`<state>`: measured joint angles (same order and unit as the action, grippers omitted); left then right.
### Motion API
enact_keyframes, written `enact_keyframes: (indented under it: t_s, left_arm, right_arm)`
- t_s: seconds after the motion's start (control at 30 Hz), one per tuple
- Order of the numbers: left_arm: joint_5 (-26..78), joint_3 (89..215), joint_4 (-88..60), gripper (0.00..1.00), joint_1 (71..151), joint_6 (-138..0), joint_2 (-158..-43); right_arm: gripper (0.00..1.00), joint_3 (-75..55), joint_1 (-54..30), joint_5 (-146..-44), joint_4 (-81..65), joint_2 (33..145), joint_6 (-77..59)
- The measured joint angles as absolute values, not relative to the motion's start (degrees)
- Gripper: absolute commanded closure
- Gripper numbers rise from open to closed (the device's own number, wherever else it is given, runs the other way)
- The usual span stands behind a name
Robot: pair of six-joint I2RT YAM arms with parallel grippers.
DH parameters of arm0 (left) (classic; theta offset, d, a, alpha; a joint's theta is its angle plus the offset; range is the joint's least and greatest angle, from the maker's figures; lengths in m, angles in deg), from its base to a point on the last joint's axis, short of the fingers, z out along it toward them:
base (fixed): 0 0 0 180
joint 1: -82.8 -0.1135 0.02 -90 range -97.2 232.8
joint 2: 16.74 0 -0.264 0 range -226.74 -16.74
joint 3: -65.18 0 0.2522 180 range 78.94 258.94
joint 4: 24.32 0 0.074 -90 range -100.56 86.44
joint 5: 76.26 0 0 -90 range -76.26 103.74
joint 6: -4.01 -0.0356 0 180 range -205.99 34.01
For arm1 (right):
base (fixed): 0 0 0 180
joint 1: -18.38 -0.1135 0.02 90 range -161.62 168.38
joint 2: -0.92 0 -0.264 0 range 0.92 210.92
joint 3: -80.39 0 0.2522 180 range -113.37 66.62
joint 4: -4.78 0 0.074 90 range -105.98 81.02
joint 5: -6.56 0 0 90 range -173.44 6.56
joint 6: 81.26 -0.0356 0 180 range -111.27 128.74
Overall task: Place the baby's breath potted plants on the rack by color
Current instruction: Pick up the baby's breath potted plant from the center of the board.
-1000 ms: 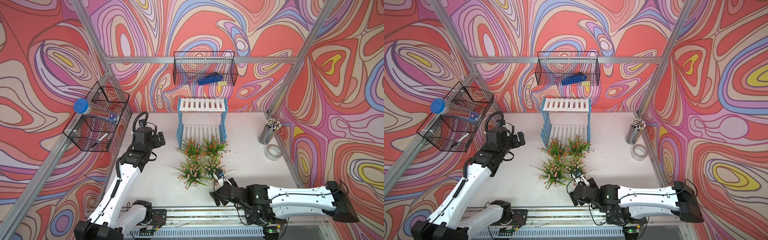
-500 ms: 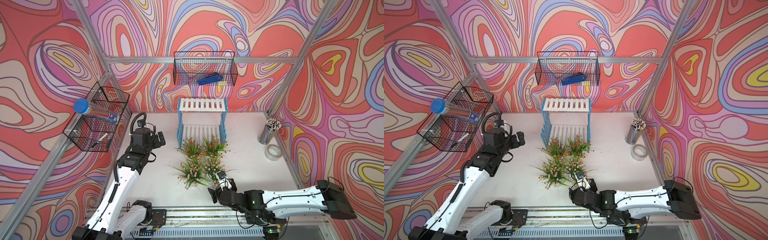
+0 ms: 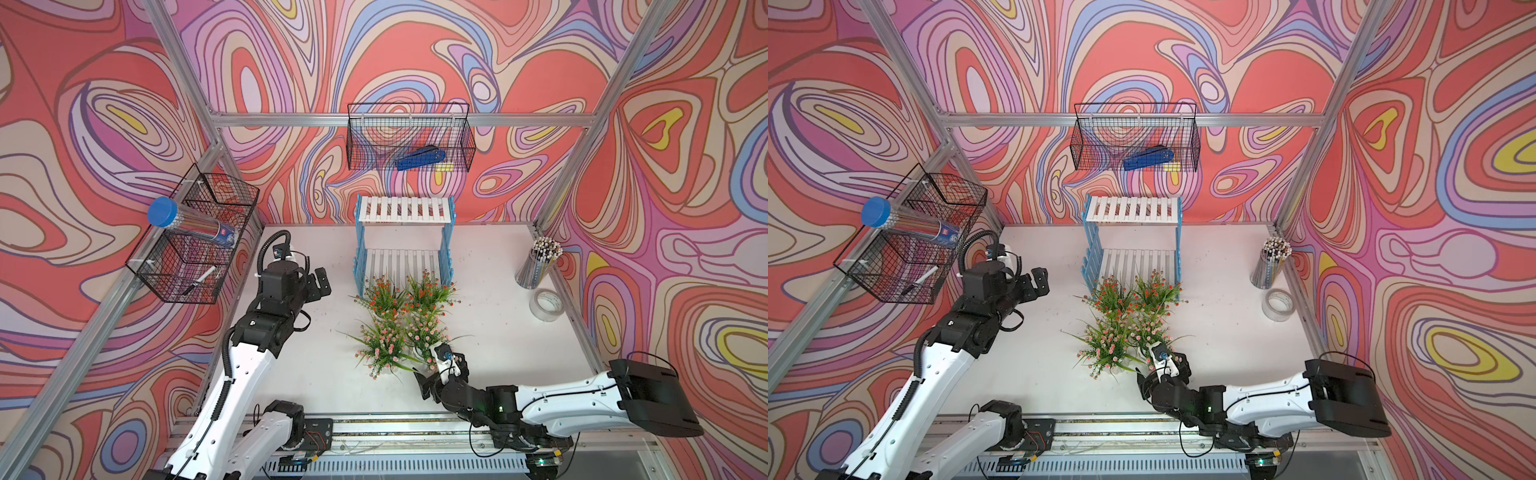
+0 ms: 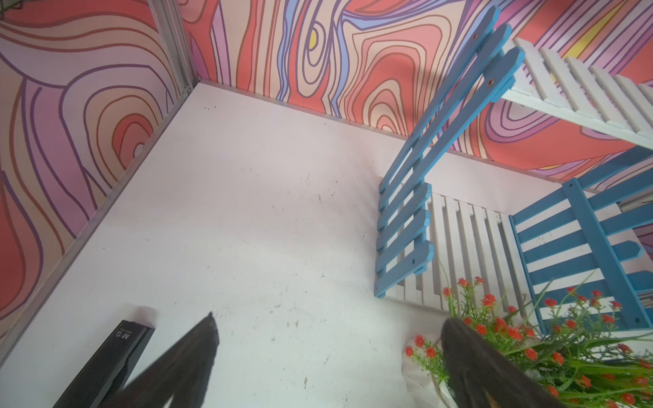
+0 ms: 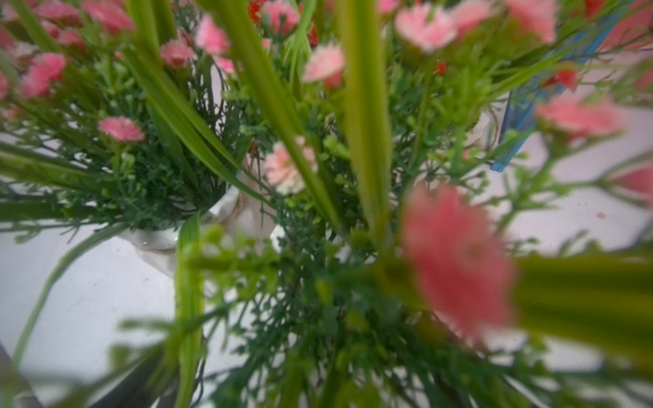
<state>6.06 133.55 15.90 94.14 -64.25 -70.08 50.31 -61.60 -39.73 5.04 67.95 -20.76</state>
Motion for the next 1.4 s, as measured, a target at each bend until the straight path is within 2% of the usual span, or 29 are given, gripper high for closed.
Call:
enact_keyframes:
  t_s: [0.3, 0.73, 0.93, 1.03, 1.17, 1.4]
  left_arm:
    - [6.08, 133.55, 16.73, 0.00, 94.47, -64.25, -70.01]
    - [6.04, 133.55, 16.73, 0.00, 94.47, -64.27, -70.01]
    - [5.82, 133.55, 16.99, 0.00, 94.47, -64.25, -70.01]
    - [5.76, 133.55, 17.10, 0.00, 94.47, -64.25, -70.01]
    - [5.78, 133.55, 17.10, 0.00, 94.47, -64.25, -70.01]
    - [5.73, 133.53, 17.08, 0.00, 94.47, -64.25, -69.73]
  right_arm:
    - [0.02, 49.83, -53.80, -43.41, 14.00, 76.45, -16.24]
    - [0.03, 48.60, -49.01, -47.45, 24.56, 84.49, -13.11]
    - [0.21, 48.56, -48.49, -48.15, 26.76, 85.96, -12.28]
    - [0.40, 48.23, -48.42, -48.43, 25.98, 85.74, -12.30]
    - [0.46, 48.10, -48.38, -49.07, 24.16, 84.65, -12.30]
    - [0.51, 48.63, -48.38, -49.92, 18.74, 80.19, -12.28]
